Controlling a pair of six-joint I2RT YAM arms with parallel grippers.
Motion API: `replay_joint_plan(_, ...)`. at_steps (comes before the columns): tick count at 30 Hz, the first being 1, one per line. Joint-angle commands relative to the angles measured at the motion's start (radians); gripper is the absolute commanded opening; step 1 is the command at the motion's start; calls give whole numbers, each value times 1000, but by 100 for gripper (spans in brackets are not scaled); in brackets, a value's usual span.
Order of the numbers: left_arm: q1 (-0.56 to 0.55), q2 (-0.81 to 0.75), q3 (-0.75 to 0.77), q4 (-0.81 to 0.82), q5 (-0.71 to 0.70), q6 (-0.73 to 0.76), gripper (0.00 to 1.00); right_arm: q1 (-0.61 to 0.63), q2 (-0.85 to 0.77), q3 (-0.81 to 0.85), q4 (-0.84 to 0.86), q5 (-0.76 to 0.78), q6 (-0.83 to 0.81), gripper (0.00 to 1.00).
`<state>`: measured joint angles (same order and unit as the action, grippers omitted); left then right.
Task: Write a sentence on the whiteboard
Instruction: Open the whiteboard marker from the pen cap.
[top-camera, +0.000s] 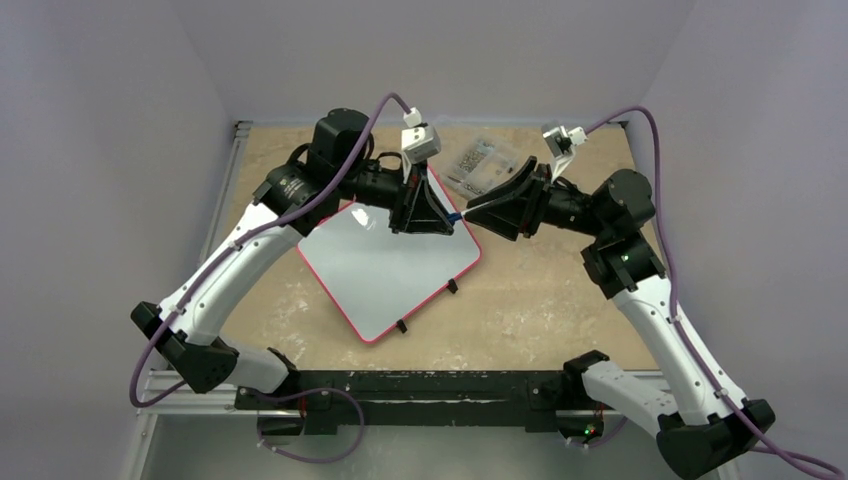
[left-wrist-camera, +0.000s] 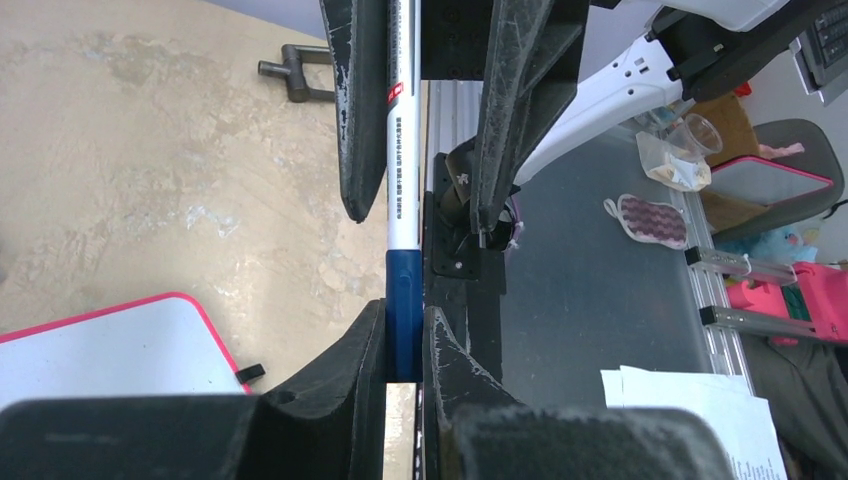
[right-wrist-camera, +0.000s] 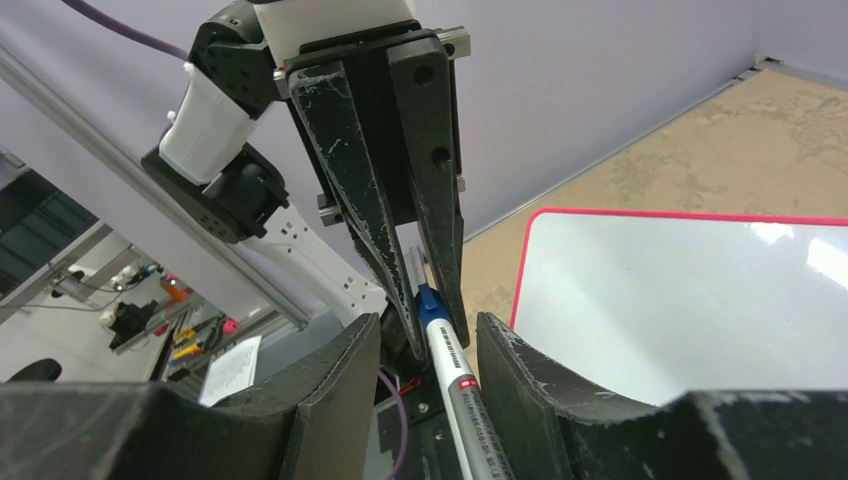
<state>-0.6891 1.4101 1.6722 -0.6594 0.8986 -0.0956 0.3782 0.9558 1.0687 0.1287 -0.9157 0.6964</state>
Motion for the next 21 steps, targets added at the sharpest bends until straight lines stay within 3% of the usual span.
replay_joint_plan(1, 5, 1, 48, -28, 28, 42, 0, -4, 1, -8, 33, -14, 5, 39)
replay_joint_plan(8, 5, 24, 88, -88, 23, 76, 0, -4, 8, -13, 14, -4, -11, 38)
replay_joint_plan(15, 3, 43, 104, -97, 26, 83, 0, -5, 22, -14, 26, -9, 3, 29)
replay_joint_plan(21, 3, 65, 122, -112, 29, 90, 0, -5, 31, -15, 31, -12, 8, 29)
